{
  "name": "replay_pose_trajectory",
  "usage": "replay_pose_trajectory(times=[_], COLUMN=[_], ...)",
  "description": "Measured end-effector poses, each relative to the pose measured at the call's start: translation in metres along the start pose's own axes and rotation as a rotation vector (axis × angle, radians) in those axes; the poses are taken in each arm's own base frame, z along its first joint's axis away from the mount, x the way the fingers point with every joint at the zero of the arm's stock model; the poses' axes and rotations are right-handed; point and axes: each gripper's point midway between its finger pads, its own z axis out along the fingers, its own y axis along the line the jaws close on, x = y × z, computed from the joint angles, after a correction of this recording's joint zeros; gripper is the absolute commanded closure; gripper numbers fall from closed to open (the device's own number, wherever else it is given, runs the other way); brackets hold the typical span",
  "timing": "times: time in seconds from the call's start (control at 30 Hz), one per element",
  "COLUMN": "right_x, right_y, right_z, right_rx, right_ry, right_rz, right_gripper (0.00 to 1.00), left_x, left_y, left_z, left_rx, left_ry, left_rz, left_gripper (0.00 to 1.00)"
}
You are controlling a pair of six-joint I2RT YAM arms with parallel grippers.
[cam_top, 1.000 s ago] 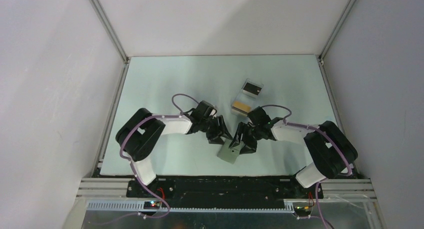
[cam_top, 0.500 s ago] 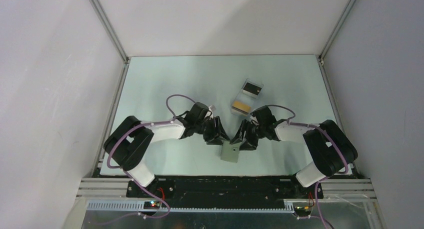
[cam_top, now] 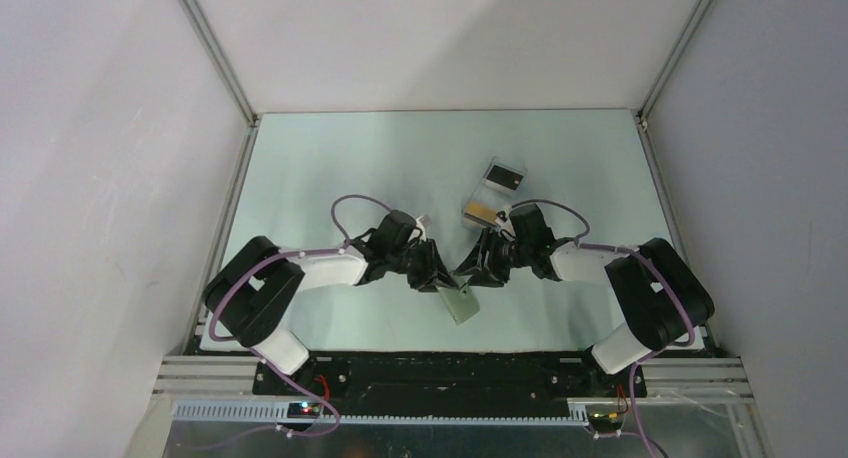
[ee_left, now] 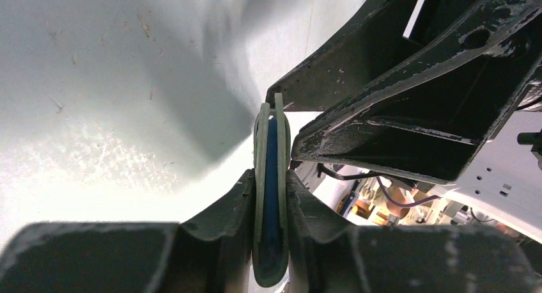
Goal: Put the credit cards into the card holder
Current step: Pick up the card holder from the center of the board, then open the card holder at the center of the board.
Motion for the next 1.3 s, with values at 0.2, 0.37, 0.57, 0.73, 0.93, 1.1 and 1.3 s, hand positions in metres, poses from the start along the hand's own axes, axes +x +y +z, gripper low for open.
replay_pose_trajectory(times=[0.2,0.37,0.57,0.73,0.93,1.1,1.3], right_x=[0.001,-0.002,0.003,0.016,0.024,0.035,0.04], right_y=[0.0,0.018,0.034,0.044,0.083,0.116,0.134], right_z=[-0.004,-0.027,-0.051,-0.061,-0.081,-0.093,-0.098], right_rx=[0.009,-0.001,0.011,0.044,-0.001,-0.045,0.006], right_ry=[-0.005,-0.083,-0.154,-0.157,-0.224,-0.292,-0.367], right_rz=[-0.008,-0.109,-0.28,-0.42,-0.606,-0.747,-0.873], right_gripper=[0.4,0.27,0.25,0.26,0.29,0.28,0.3], left_x=[-0.003,-0.006,-0.013,-0.017,-0.018,-0.015,-0.008], left_y=[-0.002,-0.011,-0.021,-0.034,-0.073,-0.094,-0.095], left_z=[-0.006,-0.018,-0.035,-0.057,-0.089,-0.105,-0.108], left_rx=[0.002,0.022,0.038,0.082,0.182,0.234,0.235], left_ry=[-0.045,-0.095,-0.139,-0.168,-0.202,-0.206,-0.181], left_rz=[-0.005,0.012,0.015,0.021,0.073,0.099,0.068], left_gripper=[1.0,1.0,1.0,1.0,1.0,1.0,1.0])
